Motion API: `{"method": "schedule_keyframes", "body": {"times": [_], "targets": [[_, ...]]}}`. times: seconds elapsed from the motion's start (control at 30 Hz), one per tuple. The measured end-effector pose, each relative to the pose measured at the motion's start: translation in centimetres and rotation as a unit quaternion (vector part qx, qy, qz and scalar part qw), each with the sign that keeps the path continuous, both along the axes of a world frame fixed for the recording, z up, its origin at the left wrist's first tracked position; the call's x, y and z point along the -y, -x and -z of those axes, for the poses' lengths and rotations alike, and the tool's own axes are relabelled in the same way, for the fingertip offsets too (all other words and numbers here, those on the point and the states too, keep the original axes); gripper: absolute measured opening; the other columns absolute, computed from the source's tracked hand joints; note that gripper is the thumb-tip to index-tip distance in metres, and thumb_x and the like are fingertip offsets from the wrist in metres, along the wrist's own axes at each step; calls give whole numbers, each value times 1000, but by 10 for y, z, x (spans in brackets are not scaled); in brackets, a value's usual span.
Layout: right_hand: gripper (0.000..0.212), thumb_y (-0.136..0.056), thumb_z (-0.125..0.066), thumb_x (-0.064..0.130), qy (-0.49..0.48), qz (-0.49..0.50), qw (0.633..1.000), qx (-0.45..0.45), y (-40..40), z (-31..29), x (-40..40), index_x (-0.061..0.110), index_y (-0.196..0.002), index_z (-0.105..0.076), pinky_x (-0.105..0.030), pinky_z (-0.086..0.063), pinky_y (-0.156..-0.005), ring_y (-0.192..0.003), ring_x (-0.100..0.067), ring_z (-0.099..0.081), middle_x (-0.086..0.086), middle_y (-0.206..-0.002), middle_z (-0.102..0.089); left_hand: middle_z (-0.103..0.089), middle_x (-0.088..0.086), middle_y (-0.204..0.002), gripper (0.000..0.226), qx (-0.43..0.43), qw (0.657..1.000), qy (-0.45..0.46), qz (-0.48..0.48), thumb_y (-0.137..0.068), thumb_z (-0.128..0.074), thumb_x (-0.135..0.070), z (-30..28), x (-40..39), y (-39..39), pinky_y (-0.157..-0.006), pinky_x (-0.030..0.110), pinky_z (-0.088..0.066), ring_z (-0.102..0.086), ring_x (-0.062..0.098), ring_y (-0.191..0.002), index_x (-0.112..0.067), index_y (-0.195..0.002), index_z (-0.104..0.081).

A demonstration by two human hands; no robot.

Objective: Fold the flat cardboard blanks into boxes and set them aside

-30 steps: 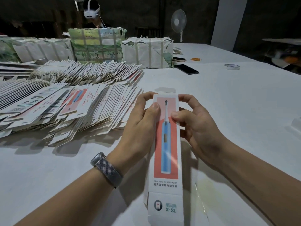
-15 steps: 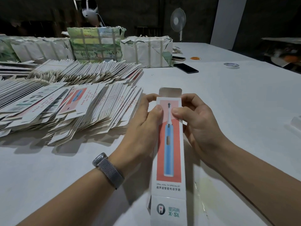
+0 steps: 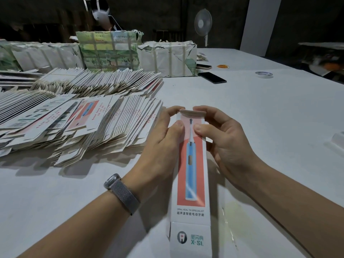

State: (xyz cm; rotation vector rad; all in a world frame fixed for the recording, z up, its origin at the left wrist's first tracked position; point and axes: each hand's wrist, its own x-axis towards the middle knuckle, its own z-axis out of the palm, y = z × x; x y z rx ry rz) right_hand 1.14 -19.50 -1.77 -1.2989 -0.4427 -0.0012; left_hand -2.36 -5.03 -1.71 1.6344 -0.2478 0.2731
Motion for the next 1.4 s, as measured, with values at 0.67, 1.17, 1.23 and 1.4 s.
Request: {"method": "schedule_keyframes", "body": {"times": [0.67, 1.17, 1.23, 1.4], "targets": [[21, -89, -63, 12, 41, -2, 999, 14, 3, -5, 1, 28, -98, -71, -30, -59, -67, -81, -18, -70, 0, -101, -72, -72, 1, -80, 25, 0, 999, 32, 6, -110, -41, -18, 3, -2, -3, -63, 33, -60, -70, 17, -66, -40, -114, -52], [19, -88, -60, 16, 72, 55, 994, 54, 9, -7, -1, 27, -102, -69, -24, -56, -66, -75, -14, -69, 6, -90, -69, -61, 19, -71, 24, 35, 998, 46, 11, -107, -44, -21, 2, 5, -2, -58, 37, -49, -58, 26, -61, -39, -97, -56], [27, -91, -63, 18, 64, 65, 995, 34, 8, -5, -4, 34, -113, -63, -23, -55, -64, -75, -12, -70, 6, -91, -65, -57, 36, -77, 16, 25, 998, 56, 9, -101, -47, -29, 0, 6, -2, -60, 49, -48, -56, 30, -65, -40, -95, -58], [18, -101, -53, 38, 89, 68, 990, -85, 10, -6, -4, 26, -106, -65, -32, -60, -68, -70, -21, -74, -5, -86, -73, -68, 25, -81, 14, 11, 1000, 19, 15, -95, -50, -39, 4, 8, -2, -73, 59, -60, -69, 43, -71, -47, -92, -60]]}}
